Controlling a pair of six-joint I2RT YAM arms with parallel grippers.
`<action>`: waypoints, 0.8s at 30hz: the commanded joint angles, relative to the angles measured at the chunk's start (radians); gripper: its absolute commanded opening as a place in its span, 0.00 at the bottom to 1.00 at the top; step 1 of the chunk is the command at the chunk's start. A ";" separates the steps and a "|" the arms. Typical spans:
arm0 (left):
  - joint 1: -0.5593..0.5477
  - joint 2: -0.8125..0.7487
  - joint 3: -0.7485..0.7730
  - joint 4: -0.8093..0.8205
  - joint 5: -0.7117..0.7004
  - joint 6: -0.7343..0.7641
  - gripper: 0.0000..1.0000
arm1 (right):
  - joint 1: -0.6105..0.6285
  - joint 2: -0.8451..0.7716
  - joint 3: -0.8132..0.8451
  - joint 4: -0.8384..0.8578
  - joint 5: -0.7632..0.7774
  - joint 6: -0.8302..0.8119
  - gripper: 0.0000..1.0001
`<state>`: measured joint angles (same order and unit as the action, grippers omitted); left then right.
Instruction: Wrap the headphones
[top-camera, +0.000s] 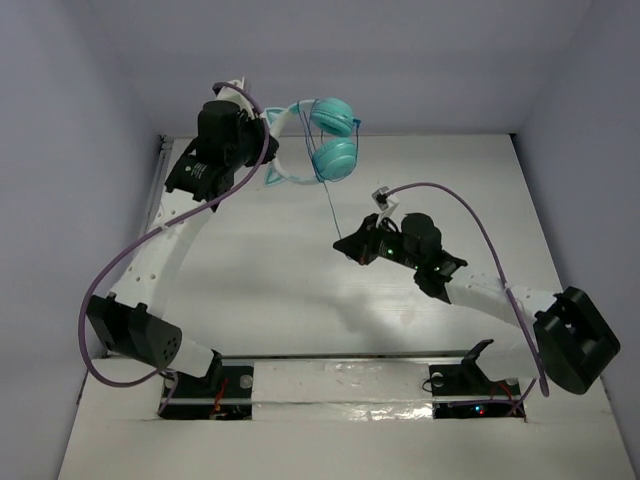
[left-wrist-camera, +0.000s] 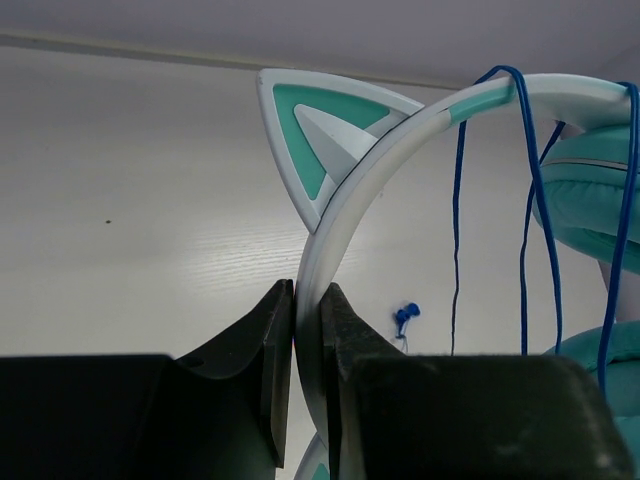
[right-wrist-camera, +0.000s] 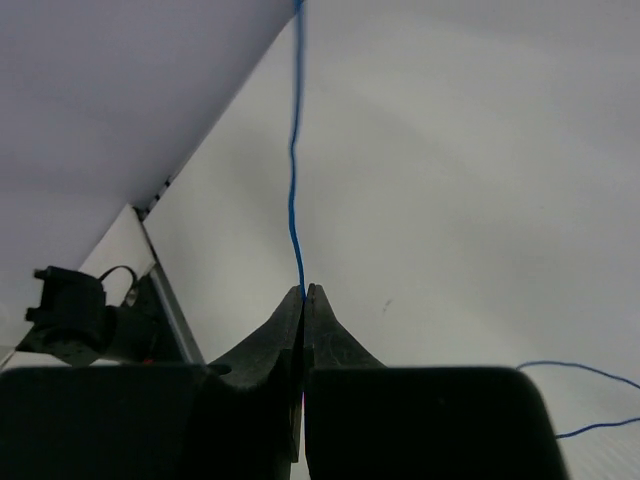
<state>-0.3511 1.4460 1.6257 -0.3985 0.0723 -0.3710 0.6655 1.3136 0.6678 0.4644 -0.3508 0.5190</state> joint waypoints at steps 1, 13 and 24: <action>0.004 -0.021 -0.036 0.187 -0.106 -0.092 0.00 | 0.049 -0.068 -0.017 0.076 -0.019 0.027 0.00; -0.087 -0.001 -0.211 0.234 -0.368 -0.057 0.00 | 0.095 -0.154 -0.031 0.172 -0.183 0.165 0.00; -0.186 -0.009 -0.293 0.194 -0.480 -0.039 0.00 | 0.095 -0.145 -0.074 0.525 -0.217 0.502 0.17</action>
<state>-0.5354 1.4689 1.3354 -0.2943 -0.3355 -0.3935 0.7540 1.1625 0.5919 0.7731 -0.5194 0.8753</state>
